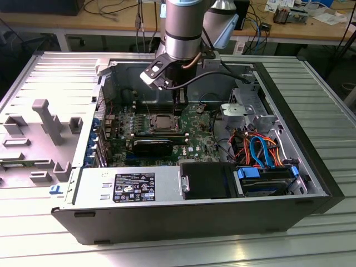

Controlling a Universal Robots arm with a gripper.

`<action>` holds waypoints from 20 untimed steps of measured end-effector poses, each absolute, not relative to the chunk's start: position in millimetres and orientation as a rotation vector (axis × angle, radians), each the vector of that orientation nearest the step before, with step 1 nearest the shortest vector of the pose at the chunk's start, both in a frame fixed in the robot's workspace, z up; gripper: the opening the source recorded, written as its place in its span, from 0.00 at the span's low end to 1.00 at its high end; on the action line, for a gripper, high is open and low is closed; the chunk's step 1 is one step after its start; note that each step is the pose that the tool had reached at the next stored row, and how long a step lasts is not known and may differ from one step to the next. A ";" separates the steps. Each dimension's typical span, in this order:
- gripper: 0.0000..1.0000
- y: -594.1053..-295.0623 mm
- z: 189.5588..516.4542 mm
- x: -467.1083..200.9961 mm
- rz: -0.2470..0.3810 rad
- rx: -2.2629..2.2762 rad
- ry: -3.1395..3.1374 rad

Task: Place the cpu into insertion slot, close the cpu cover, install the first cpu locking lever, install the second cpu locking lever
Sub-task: 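Close the cpu cover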

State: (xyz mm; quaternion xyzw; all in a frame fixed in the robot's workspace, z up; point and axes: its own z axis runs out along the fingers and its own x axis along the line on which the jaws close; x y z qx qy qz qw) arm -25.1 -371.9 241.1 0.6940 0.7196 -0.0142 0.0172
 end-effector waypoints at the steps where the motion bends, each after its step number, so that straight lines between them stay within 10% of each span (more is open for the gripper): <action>1: 0.11 -372.1 241.0 -26.9 -0.044 2.157 2.236; 20: 0.11 -372.5 239.0 -31.9 -0.044 2.154 2.239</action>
